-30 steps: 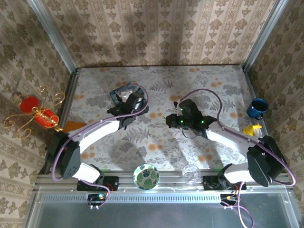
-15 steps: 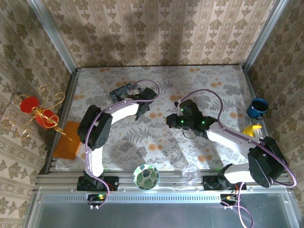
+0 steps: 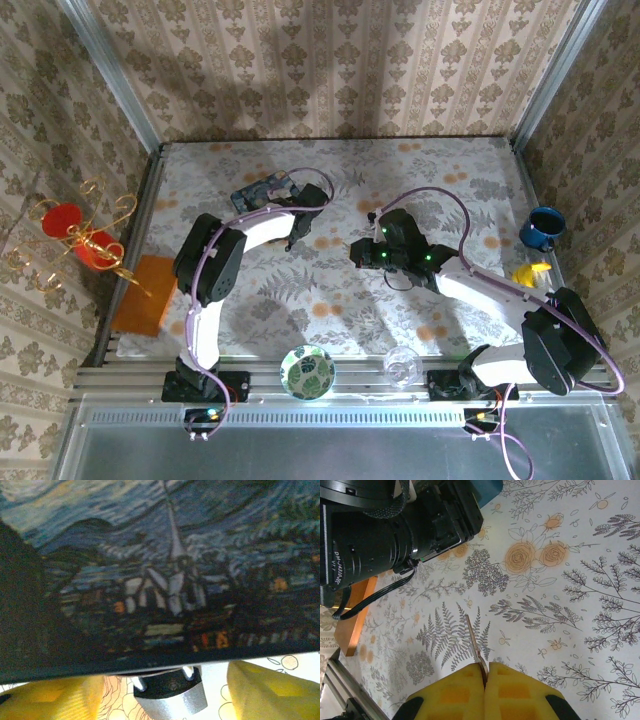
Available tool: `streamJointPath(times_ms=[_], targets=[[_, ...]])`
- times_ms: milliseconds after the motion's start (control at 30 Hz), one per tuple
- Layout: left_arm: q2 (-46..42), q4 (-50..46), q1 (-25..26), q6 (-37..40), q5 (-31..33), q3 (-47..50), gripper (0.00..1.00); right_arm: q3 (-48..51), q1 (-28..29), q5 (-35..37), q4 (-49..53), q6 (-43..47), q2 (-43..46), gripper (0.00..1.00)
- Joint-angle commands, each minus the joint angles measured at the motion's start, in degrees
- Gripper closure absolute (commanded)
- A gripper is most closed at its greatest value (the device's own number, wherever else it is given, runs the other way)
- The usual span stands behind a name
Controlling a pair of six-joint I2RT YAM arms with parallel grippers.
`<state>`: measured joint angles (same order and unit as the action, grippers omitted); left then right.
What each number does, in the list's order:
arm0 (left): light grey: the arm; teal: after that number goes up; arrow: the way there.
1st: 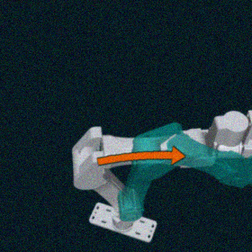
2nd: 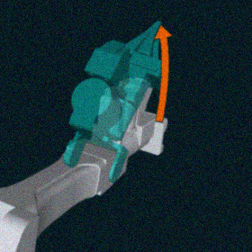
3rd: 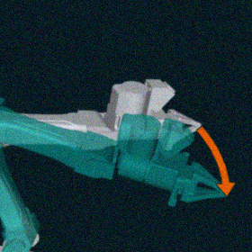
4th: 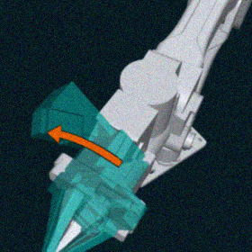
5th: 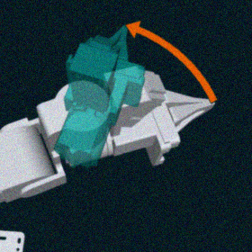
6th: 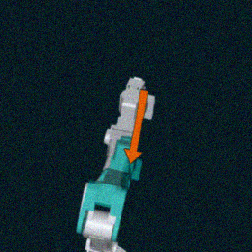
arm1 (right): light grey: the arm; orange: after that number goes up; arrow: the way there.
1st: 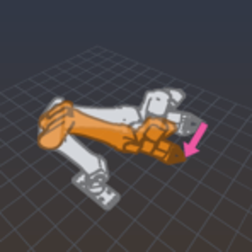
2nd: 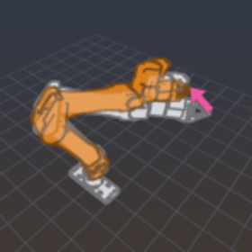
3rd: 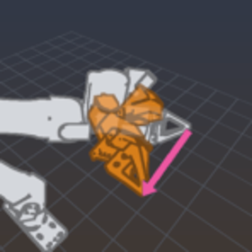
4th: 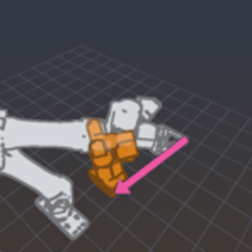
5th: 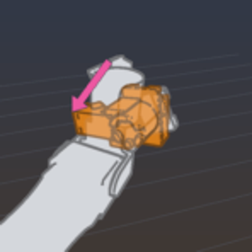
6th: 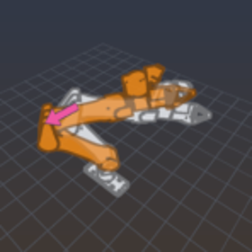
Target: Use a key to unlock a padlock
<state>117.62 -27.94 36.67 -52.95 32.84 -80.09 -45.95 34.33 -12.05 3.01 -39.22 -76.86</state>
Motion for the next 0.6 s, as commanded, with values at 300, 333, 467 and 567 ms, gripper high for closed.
streamJointPath(times_ms=[300,333,467,567], targets=[[1.9,1.4,-0.5,-0.4,0.6,-1.1,0.58,0.7,-0.2,-1.0,-2.5,-1.1,0.1,1.0],[1.9,1.5,-0.7,-0.5,0.2,-1.0,0.6,0.7,-0.2,-1.0,-2.5,-1.2,0.0,1.0],[1.9,2.8,-0.9,-1.2,-2.0,0.0,0.68,1.0,-0.2,-1.0,-2.7,-1.4,0.2,1.0],[1.3,4.4,-0.8,-1.2,-3.3,1.1,0.75,1.0,-0.2,-0.8,-2.5,-1.3,0.4,1.0]])
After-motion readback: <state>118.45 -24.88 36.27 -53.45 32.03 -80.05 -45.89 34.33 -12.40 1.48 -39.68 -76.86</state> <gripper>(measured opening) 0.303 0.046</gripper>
